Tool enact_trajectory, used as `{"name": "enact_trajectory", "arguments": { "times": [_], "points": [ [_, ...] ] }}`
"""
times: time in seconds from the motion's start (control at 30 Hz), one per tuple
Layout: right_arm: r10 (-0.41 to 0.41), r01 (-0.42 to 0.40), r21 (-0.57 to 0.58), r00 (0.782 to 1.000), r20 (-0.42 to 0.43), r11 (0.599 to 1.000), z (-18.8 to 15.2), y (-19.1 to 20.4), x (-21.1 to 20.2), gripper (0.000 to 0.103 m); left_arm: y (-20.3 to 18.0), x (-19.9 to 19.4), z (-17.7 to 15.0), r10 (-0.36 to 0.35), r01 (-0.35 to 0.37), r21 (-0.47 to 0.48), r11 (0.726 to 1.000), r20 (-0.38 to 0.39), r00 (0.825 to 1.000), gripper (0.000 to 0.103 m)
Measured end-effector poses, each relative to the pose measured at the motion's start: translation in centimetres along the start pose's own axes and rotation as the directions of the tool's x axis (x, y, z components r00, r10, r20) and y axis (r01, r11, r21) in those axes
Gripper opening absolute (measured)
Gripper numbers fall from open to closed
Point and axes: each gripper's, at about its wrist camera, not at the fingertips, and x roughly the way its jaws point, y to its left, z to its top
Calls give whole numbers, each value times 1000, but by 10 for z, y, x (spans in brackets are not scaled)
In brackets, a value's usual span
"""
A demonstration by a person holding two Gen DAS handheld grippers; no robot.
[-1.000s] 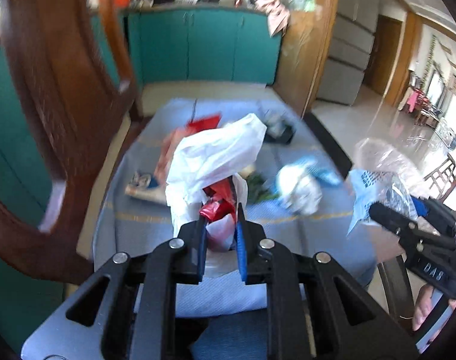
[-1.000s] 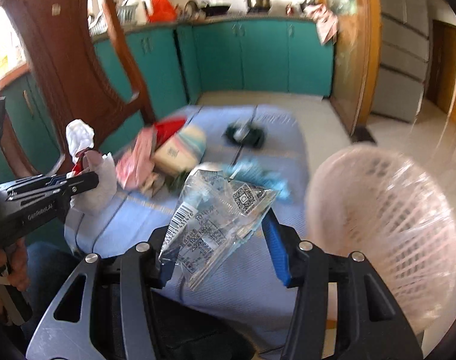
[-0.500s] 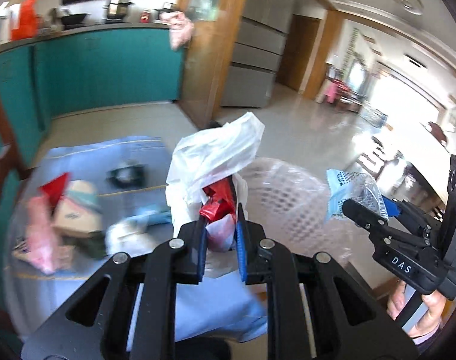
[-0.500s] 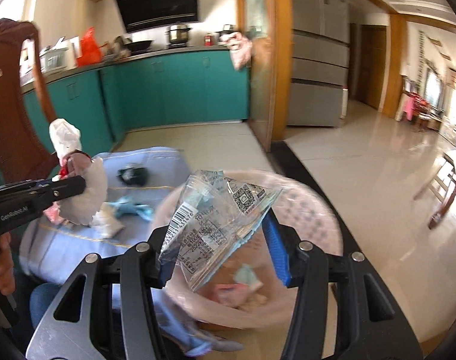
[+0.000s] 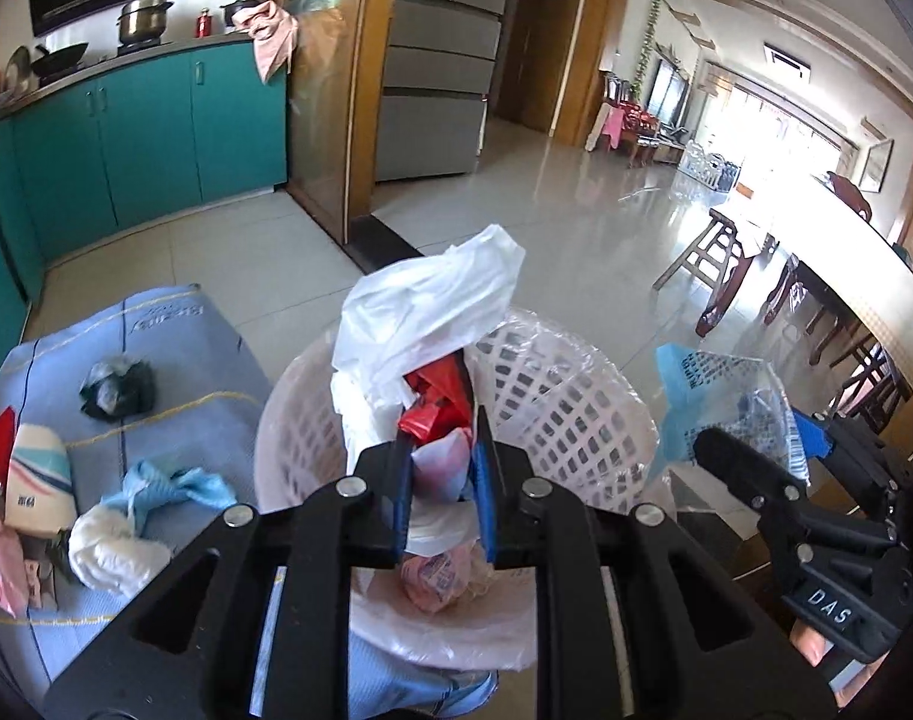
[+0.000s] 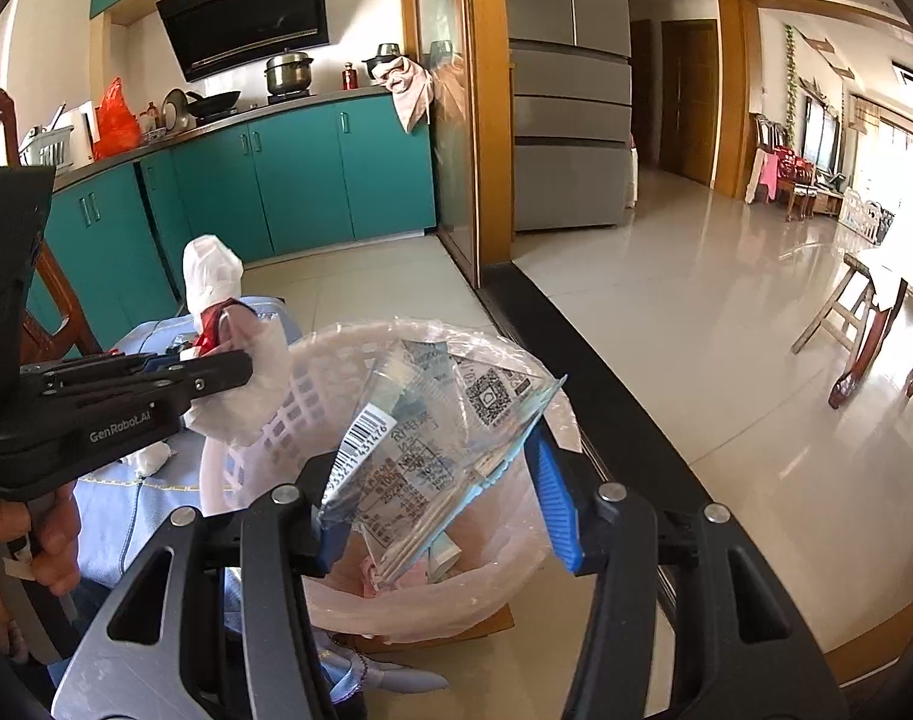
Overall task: Collect trash
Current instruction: 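Move both grippers over the wastebasket and release the held trash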
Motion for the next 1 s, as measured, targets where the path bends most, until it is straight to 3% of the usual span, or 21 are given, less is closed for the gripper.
{"name": "enact_trajectory", "arguments": {
  "times": [0.07, 0.13, 0.17, 0.43, 0.57, 0.67, 0.8, 0.9, 1.0],
  "points": [
    [0, 0, 8, 1000, -2, 1000, 0, -3, 1, 52, -5, 1, 1, -10, 10, 20, 1000, 18, 1000, 31],
    [4, -4, 17, 1000, -5, 1000, 1, -3, 4, 52, -3, 0, 2, -9, 9, 12, 1000, 27, 1000, 72],
    [6, -6, 20, 1000, -6, 1000, 1, -2, 5, 52, 0, -2, 1, -4, 4, -5, 1000, 39, 999, 75],
    [36, -35, 14, 999, -23, 999, 9, 5, 22, 54, 53, -29, -5, 73, -64, -140, 988, 64, 995, 81],
    [36, -38, -24, 998, -49, 999, 11, 16, 36, 68, 78, -53, -8, 161, -143, -183, 973, 87, 983, 83],
    [19, -22, -51, 998, -53, 998, 12, 25, 42, 79, 102, -75, -17, 274, -250, -202, 947, 98, 957, 85],
    [32, -34, -56, 999, -40, 998, 15, 37, 43, 88, 146, -98, -28, 420, -390, -259, 884, 73, 905, 85],
    [43, -46, -77, 999, -31, 996, 17, 50, 42, 88, 179, -115, -37, 474, -434, -324, 841, 54, 879, 85],
    [105, -106, -89, 994, -19, 990, 21, 70, 39, 88, 205, -131, -49, 525, -477, -376, 794, 30, 851, 85]
  ]
}}
